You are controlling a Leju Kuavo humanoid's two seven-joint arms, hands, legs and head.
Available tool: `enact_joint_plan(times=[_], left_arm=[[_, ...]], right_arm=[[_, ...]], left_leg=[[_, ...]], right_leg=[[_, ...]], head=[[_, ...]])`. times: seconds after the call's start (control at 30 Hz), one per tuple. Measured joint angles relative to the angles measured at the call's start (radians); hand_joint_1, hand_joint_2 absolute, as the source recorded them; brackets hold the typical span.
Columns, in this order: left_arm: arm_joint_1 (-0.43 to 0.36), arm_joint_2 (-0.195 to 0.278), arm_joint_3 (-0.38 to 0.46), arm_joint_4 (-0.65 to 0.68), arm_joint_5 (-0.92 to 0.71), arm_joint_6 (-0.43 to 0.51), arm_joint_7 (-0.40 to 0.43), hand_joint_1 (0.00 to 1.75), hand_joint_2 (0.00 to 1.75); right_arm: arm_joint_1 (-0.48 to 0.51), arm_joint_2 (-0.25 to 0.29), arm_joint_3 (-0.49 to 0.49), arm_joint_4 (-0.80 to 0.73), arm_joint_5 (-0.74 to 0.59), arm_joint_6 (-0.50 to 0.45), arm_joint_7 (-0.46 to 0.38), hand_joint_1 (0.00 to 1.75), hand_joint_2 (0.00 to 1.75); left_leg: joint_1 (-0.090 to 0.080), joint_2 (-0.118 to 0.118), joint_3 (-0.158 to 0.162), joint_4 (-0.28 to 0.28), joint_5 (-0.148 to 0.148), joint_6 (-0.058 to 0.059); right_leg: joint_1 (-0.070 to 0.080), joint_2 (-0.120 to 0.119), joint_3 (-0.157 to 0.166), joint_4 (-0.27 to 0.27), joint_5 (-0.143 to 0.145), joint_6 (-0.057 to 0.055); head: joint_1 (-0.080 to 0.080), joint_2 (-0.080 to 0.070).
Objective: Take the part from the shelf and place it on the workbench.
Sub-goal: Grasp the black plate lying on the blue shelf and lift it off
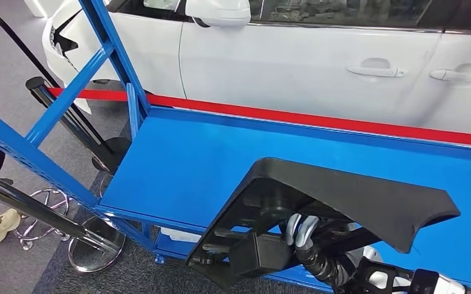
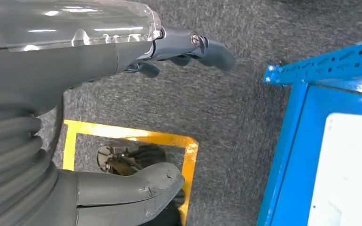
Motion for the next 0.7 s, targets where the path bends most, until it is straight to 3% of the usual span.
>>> enact_joint_plan(times=[0.03,0.1,0.2,0.27,0.33,0.37,0.4,0.43,0.5,0.57,0.6,0.7], left_arm=[[-0.003,0.001,0.000,0.000,-0.001,0.000,-0.001,0.00,1.75],[-0.008,0.006,0.000,-0.001,-0.004,0.001,-0.002,0.00,1.75],[-0.011,0.010,0.000,-0.002,-0.007,0.002,-0.002,0.00,1.75],[-0.013,0.008,-0.001,-0.002,-0.008,0.002,-0.002,0.00,1.75],[-0.014,0.005,-0.001,-0.001,-0.010,0.002,-0.001,0.00,1.75],[-0.014,0.004,-0.001,-0.001,-0.010,0.002,-0.001,0.00,1.75],[-0.015,0.003,-0.001,-0.001,-0.011,0.002,-0.001,0.00,1.75],[-0.015,0.002,-0.001,-0.001,-0.012,0.002,-0.001,0.00,1.75],[-0.015,0.000,-0.002,-0.001,-0.012,0.001,0.000,0.00,1.75],[-0.016,-0.001,-0.002,-0.001,-0.012,0.001,0.000,0.00,1.75],[-0.016,-0.001,-0.002,-0.001,-0.012,0.001,0.000,0.00,1.75],[-0.016,0.000,-0.002,-0.001,-0.014,0.002,-0.001,0.00,1.75]], right_arm=[[-0.003,0.000,0.000,0.000,0.000,0.000,-0.001,1.75,1.75],[-0.008,0.001,0.000,0.000,0.000,0.000,-0.001,1.75,1.75],[-0.010,0.001,0.000,0.000,0.000,0.000,-0.002,1.75,1.75],[-0.014,0.001,0.001,0.000,0.001,0.000,-0.002,1.75,1.75],[-0.016,0.001,0.002,0.001,0.001,0.001,-0.002,1.75,1.75],[-0.016,0.001,0.003,0.003,0.001,0.001,-0.002,1.75,1.75],[-0.016,0.001,0.003,0.004,0.001,0.001,-0.002,1.75,1.75],[-0.016,0.001,0.003,0.005,0.001,0.001,-0.002,1.75,1.75],[-0.017,0.001,0.004,0.005,0.001,0.001,-0.002,1.75,1.75],[-0.018,0.001,0.005,0.005,0.001,0.001,-0.002,1.75,1.75],[-0.019,0.001,0.005,0.005,0.001,0.001,-0.001,1.75,1.75],[-0.020,0.001,0.006,0.005,0.002,0.003,-0.001,1.75,1.75]], left_leg=[[-0.006,-0.001,0.036,-0.067,0.021,0.018],[-0.017,-0.002,0.062,-0.130,0.034,0.039],[-0.017,0.000,0.064,-0.165,0.068,0.042],[-0.011,0.005,0.061,-0.189,0.094,0.041],[-0.012,0.007,0.038,-0.174,0.100,0.039],[-0.013,0.008,0.026,-0.164,0.101,0.037],[-0.013,0.008,0.014,-0.154,0.101,0.036],[-0.012,0.009,0.003,-0.145,0.101,0.035],[-0.010,0.009,-0.011,-0.130,0.101,0.030],[-0.012,0.008,-0.019,-0.119,0.103,0.021],[-0.013,0.007,-0.022,-0.115,0.105,0.016],[-0.012,0.005,-0.034,-0.101,0.099,0.002]], right_leg=[[0.001,0.000,-0.001,-0.003,0.005,0.001],[-0.004,-0.001,-0.007,-0.006,0.015,0.009],[-0.006,-0.001,-0.015,-0.009,0.020,0.026],[-0.003,0.002,-0.037,0.050,-0.038,0.030],[-0.003,0.004,-0.080,0.176,-0.124,0.034],[-0.003,0.004,-0.095,0.231,-0.148,0.036],[-0.004,0.004,-0.094,0.254,-0.152,0.039],[-0.004,0.003,-0.075,0.239,-0.137,0.041],[-0.007,0.002,0.007,0.119,-0.088,0.044],[-0.005,0.001,0.072,0.011,-0.061,0.039],[-0.003,0.002,0.083,-0.011,-0.060,0.036],[-0.005,0.002,0.076,-0.017,-0.051,0.020]], head=[[0.000,0.000],[0.000,0.000],[0.000,0.000],[0.000,0.000],[0.001,0.000],[0.001,0.000],[0.001,0.000],[0.001,0.000],[0.000,0.000],[0.000,0.000],[0.000,0.000],[0.000,0.000]])
